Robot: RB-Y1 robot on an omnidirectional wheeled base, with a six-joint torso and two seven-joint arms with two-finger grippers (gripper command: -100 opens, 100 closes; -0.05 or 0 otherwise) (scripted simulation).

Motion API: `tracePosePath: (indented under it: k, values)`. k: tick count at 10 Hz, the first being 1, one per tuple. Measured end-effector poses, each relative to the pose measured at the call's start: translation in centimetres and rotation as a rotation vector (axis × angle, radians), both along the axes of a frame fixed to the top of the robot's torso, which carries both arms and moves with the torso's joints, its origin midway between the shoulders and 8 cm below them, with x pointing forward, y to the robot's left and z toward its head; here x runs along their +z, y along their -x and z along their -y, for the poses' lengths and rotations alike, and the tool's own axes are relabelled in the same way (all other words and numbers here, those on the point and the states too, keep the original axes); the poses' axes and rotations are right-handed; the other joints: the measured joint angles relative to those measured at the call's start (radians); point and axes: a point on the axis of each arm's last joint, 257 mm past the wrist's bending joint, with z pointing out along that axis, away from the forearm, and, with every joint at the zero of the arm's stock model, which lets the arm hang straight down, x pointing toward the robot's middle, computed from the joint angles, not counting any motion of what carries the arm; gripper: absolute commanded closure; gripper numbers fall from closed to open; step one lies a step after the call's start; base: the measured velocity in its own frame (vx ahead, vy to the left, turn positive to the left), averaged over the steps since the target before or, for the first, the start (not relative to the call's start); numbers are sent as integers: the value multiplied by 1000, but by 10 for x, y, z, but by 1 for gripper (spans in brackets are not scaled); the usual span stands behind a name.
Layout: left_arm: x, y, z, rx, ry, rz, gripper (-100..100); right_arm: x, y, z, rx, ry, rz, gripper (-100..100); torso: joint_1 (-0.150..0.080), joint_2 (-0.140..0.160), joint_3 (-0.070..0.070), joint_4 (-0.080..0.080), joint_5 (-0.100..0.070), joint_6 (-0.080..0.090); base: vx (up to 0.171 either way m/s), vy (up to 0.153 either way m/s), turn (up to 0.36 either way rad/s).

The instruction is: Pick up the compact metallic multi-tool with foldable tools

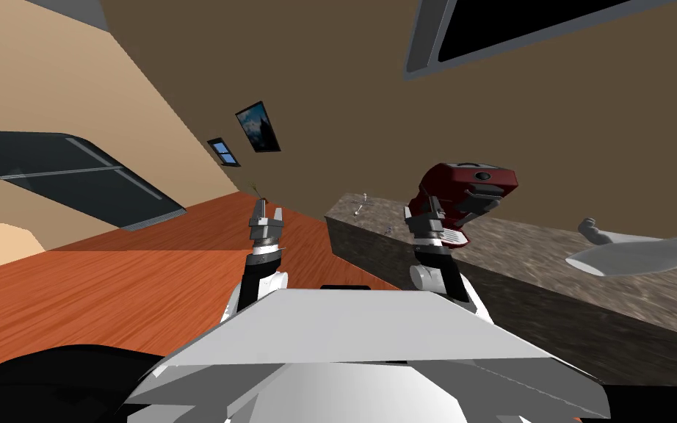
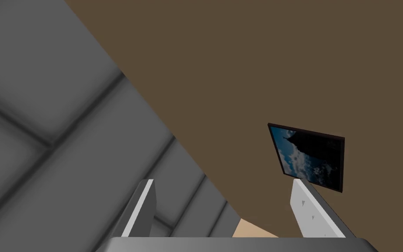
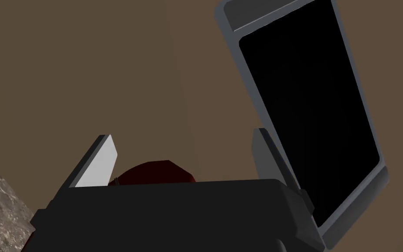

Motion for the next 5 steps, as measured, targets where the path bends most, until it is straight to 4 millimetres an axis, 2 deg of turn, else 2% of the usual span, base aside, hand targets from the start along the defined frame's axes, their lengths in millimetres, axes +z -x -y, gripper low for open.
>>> tracePosePath:
  k: [5]
  values:
    - [0, 0, 0, 0, 0, 0, 0, -21, -19, 7, 55, -115, -103, -100, 0, 0, 0, 0, 0, 0, 31, -3, -18]
